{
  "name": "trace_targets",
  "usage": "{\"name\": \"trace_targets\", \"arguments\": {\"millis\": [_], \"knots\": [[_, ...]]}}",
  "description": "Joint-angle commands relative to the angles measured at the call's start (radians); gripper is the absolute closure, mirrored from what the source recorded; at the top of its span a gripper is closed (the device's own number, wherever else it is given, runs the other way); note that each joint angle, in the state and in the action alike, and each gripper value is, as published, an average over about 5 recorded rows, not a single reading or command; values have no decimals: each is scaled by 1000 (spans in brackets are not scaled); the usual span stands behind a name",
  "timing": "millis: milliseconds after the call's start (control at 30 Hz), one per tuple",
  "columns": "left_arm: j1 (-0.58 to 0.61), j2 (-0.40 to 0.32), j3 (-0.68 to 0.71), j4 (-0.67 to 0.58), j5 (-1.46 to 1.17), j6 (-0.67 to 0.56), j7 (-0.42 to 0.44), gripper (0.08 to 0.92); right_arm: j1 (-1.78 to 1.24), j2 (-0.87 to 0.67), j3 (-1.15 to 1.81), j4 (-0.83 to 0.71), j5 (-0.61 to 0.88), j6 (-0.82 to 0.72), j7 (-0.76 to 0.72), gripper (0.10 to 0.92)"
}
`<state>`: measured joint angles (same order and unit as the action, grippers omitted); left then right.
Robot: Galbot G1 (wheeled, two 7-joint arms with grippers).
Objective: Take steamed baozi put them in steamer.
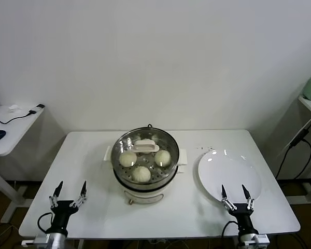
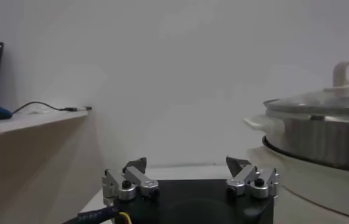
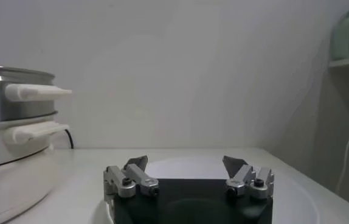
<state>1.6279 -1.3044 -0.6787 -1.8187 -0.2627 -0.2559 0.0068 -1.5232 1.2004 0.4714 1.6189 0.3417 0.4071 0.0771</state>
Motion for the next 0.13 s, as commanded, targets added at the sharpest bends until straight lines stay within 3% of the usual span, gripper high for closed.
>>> {"name": "trace_targets", "arguments": {"millis": [33, 133], "knots": [[26, -1, -14, 31, -38, -54, 11, 177, 0, -2, 1, -1, 11, -2, 2, 202], [26, -2, -14, 29, -37, -54, 11, 177, 1, -2, 2, -1, 11, -1, 2, 203]]}}
